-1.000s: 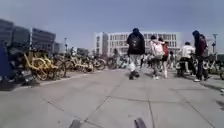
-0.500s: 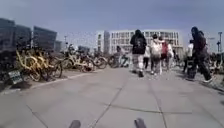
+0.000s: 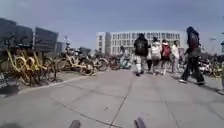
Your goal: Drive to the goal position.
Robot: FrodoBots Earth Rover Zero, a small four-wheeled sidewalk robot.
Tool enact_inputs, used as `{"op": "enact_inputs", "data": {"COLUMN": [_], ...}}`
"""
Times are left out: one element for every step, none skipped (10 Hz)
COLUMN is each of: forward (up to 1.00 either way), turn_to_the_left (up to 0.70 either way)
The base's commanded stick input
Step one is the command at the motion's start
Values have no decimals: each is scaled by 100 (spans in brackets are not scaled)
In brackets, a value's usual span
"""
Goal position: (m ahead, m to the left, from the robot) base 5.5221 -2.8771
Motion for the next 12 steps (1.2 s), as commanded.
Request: {"op": "enact_inputs", "data": {"forward": [85, 85, 85, 85, 85, 85, 85, 85, 85, 85, 85, 85], "turn_to_the_left": [1, -2, -8, -14, -20, -26, -32, -33, -33, -33, -33, -33]}}
